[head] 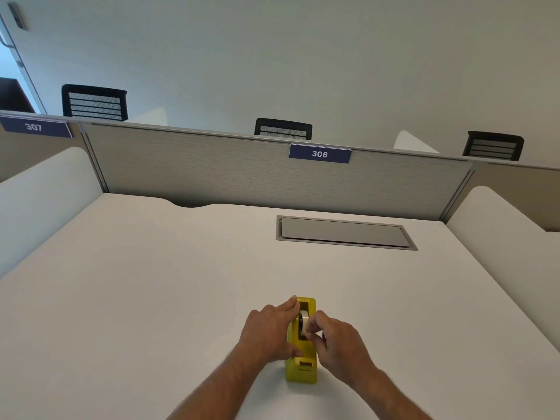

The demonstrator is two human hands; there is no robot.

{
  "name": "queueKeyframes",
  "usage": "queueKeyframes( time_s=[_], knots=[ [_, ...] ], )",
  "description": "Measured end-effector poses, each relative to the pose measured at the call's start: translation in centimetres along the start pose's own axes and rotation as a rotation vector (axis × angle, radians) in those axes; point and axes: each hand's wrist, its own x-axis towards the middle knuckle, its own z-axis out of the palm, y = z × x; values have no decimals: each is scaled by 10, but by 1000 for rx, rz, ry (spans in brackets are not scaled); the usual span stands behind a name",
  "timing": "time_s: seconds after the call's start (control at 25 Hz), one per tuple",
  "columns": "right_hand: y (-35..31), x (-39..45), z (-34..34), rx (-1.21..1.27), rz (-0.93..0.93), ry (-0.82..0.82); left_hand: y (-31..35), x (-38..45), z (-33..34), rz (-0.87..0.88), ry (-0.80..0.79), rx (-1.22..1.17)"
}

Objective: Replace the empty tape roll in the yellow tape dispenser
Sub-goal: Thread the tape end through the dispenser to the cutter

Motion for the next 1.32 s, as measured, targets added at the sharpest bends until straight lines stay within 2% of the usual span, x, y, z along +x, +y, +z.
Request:
queueKeyframes(
  time_s=[0.6, 1.32],
  knots=[
    [-9, -30, 2, -94, -90, 52, 2, 0, 0, -21, -2, -20],
    [-22, -49, 17, -305, -93, 95, 4, -1, -2, -33, 0, -59]
  ],
)
